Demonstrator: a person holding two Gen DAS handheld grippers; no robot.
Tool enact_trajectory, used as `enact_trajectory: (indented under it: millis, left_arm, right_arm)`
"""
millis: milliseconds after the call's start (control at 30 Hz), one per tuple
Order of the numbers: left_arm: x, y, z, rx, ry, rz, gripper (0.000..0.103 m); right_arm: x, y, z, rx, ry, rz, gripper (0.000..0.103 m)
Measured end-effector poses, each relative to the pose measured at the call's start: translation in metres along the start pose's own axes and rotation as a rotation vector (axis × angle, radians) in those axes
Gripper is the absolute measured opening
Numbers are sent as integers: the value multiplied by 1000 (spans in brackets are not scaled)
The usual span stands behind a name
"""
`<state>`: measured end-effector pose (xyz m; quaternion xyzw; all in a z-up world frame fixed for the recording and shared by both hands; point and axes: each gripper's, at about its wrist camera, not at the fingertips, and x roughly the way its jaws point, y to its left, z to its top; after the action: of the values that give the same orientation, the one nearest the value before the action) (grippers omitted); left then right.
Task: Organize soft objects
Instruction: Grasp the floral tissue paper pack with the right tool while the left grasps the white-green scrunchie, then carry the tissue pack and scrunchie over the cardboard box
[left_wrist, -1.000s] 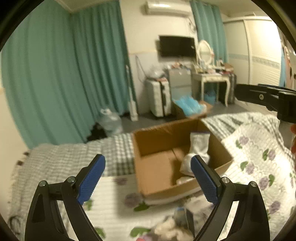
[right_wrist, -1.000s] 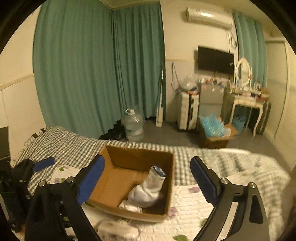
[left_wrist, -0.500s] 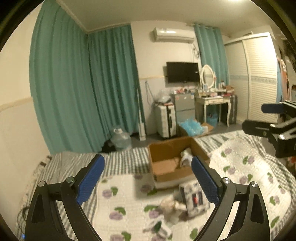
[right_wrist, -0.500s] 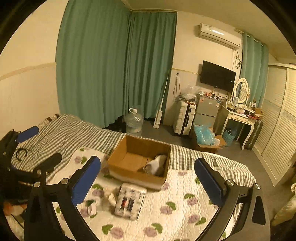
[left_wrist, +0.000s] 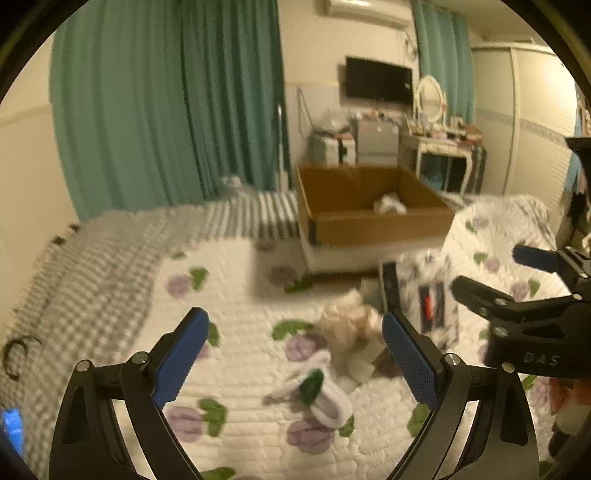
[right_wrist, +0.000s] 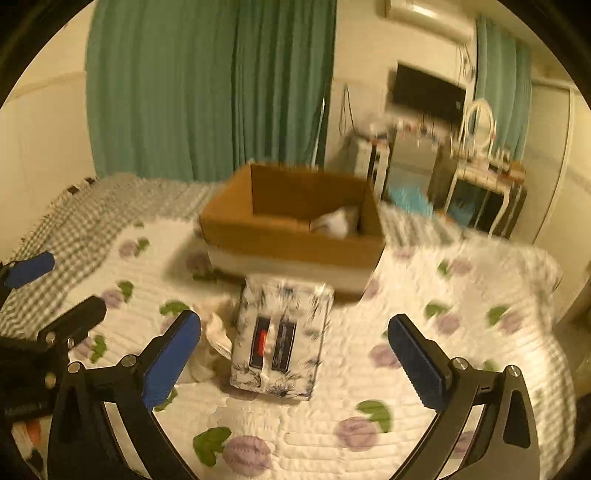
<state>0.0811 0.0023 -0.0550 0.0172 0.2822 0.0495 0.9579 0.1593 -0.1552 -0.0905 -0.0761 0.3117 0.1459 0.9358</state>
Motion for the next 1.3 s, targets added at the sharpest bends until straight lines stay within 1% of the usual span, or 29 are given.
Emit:
enact_trajectory:
  millis: [67,167,233,300,400,467,500,533,567,600,633,667,700,767,900,1000,1033,1133,1233,1300]
  left_arm:
    - [19,-2,-10,4,35,-20,96]
    - [49,-2,-26,5,107,-41,96]
    - [72,1,-40,-2,175,-70,96]
    - [84,3,-48,-9,201,-88,95]
    - [97,6,-60,-23,247,-98,95]
    - [102,8,-64,-33,268,-104,93]
    - [105,9,-66,-34,280,-94,91]
    - [107,9,-68,-28,287,-78,91]
    - [108,10,-70,-24,283,-73,89]
    - [109,11,-70,-29,285,-85,86]
    - [109,12,-72,-38,291,-99,81]
    - [109,12,-72,-45,293,-109,74]
    - [108,12,-72,-47,296,-121,70]
    - [111,11,-72,-44,301,-146,52]
    - [112,8,-73,-46,315,-223,44]
    - [108,7,-72,-34,307,-240,41]
    - [104,7,-71,-37,305,-242,38]
    - [91,7,-68,-39,299,-235,35]
    - [72,7,-64,-29,273,-223,32]
    - [59,6,-61,-18,251,-219,18]
  right_arm:
    - [22,-2,-9,26,25,9,102]
    - [46,-8,-18,75,60,39,102]
    - [59,-11,-22,97,78,53,102]
    - [68,-11,-24,111,92,62,102]
    - [80,-10,-25,134,102,106,102]
    - [86,-7,-25,134,107,101,102]
    - [89,-6,-25,134,113,97,102]
    - [93,-5,-25,141,120,99,101]
    - [96,-5,-25,150,124,105,96]
    - [99,-5,-26,158,133,113,91]
    - [102,-4,-26,156,141,106,81]
    - [102,-4,-26,145,142,95,81]
    - [102,-3,-26,140,138,100,80]
    - [99,-5,-27,142,133,100,76]
    - [90,-10,-29,152,123,98,74]
    - [79,-14,-31,166,112,101,73]
    - [74,-16,-32,170,108,99,73]
    - [57,-17,-33,164,90,89,73]
    - [39,-16,-34,148,71,85,73]
    - [28,-16,-34,148,60,92,73]
